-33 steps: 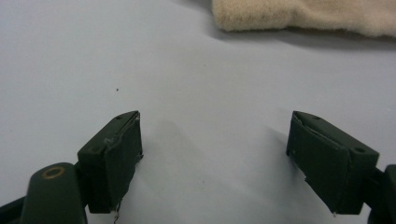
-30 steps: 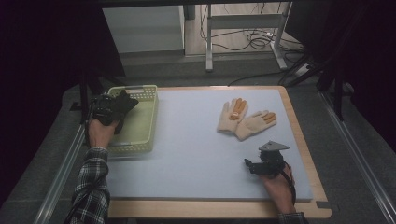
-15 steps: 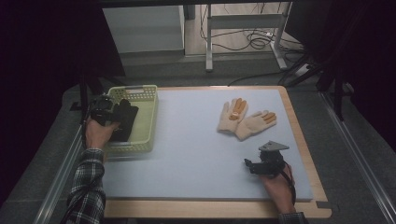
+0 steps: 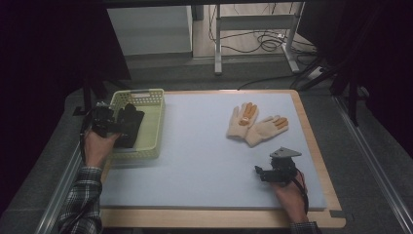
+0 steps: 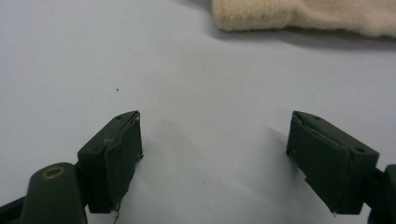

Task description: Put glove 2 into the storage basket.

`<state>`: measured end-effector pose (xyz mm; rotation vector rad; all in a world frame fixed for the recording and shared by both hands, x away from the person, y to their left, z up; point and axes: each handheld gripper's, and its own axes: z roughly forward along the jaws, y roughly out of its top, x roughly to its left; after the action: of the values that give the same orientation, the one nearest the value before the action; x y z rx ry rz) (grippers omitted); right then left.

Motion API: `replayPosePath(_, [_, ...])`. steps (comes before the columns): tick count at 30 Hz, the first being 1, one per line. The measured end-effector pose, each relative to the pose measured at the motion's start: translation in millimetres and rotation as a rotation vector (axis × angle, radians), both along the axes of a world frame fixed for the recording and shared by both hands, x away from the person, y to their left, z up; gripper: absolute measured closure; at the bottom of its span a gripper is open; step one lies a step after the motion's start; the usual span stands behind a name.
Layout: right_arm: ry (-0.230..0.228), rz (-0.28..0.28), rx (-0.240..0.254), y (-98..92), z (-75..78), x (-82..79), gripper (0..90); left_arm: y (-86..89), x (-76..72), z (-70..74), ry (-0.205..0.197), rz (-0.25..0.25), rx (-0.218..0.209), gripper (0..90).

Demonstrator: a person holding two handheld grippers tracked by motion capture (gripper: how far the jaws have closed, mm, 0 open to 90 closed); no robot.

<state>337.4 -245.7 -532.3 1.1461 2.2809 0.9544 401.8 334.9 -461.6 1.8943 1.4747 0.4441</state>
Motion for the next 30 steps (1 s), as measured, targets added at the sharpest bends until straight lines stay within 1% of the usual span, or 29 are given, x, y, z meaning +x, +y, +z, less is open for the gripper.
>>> replayPosePath(1, [0.000,0.000,0.000,0.0,0.0,0.0,17.8,-3.2,-4.1,1.4,-0.007,-0.014,0.002,3.2])
replayPosePath(2, [0.000,0.000,0.000,0.0,0.0,0.0,17.8,-9.2,-11.3,3.6,-0.020,-0.055,-0.001,2.8])
replayPosePath(3, [0.000,0.000,0.000,0.0,0.0,0.0,17.8,-9.2,-11.3,3.6,-0.020,-0.055,-0.001,2.4])
replayPosePath(6, [0.000,0.000,-0.001,0.1,0.0,-0.1,17.8,-19.8,-24.5,7.5,-0.066,-0.118,-0.025,1.9])
replayPosePath(7, [0.000,0.000,0.000,0.1,0.0,-0.1,17.8,-22.0,-27.4,8.1,-0.073,-0.128,-0.031,1.7])
replayPosePath(8, [0.001,0.000,-0.002,0.0,0.2,-0.1,17.8,-28.5,-34.7,9.5,-0.089,-0.150,-0.030,1.7])
replayPosePath(9, [0.001,0.000,-0.002,0.0,0.2,-0.1,17.8,-28.5,-34.7,9.5,-0.089,-0.150,-0.030,1.6])
replayPosePath(11, [0.001,0.000,-0.003,-0.1,0.2,-0.1,17.8,-35.2,-41.9,10.9,-0.104,-0.166,-0.017,1.5])
replayPosePath(12, [-0.001,0.002,-0.003,-0.1,0.1,0.0,17.7,-43.3,-49.3,12.8,-0.118,-0.190,-0.010,1.3])
replayPosePath(13, [-0.001,0.002,-0.003,-0.1,0.1,0.0,17.7,-43.3,-49.3,12.8,-0.118,-0.190,-0.010,1.1])
replayPosePath(15, [0.000,0.001,-0.003,0.0,0.2,-0.1,17.7,-52.1,-56.9,15.6,-0.136,-0.212,0.001,0.9])
replayPosePath(16, [0.000,0.001,-0.003,0.0,0.2,-0.1,17.8,-60.9,-64.0,18.6,-0.158,-0.239,0.006,0.7])
replayPosePath(17, [0.000,0.001,-0.003,0.0,0.2,-0.1,17.8,-60.9,-64.0,18.6,-0.158,-0.239,0.006,0.6])
replayPosePath(18, [0.000,0.001,-0.002,0.0,0.2,-0.1,17.8,-70.0,-70.6,21.0,-0.179,-0.268,0.008,0.4])
replayPosePath(19, [0.000,0.001,-0.002,0.0,0.2,-0.1,17.8,-70.0,-70.6,21.0,-0.179,-0.268,0.008,0.2])
replayPosePath(23, [0.000,0.001,-0.003,-0.1,0.2,-0.1,17.7,-89.9,-83.7,23.5,-0.209,-0.328,0.030,0.0])
replayPosePath(24, [0.000,0.002,-0.003,-0.1,0.2,0.0,17.7,-100.4,-90.9,22.8,-0.222,-0.357,0.039,0.0])
replayPosePath(25, [0.000,0.002,-0.003,-0.1,0.2,0.0,17.7,-100.4,-90.9,22.8,-0.222,-0.357,0.039,0.0])
replayPosePath(27, [0.000,0.002,-0.003,-0.1,0.2,0.0,17.7,-110.4,-97.9,20.3,-0.233,-0.388,0.041,0.0])
replayPosePath(28, [0.000,0.002,-0.002,-0.1,0.2,0.0,17.7,-116.0,-101.9,17.9,-0.245,-0.403,0.048,0.0])
replayPosePath(30, [0.000,0.002,-0.002,-0.1,0.2,0.0,17.8,-122.3,-106.4,13.6,-0.256,-0.415,0.065,0.0])
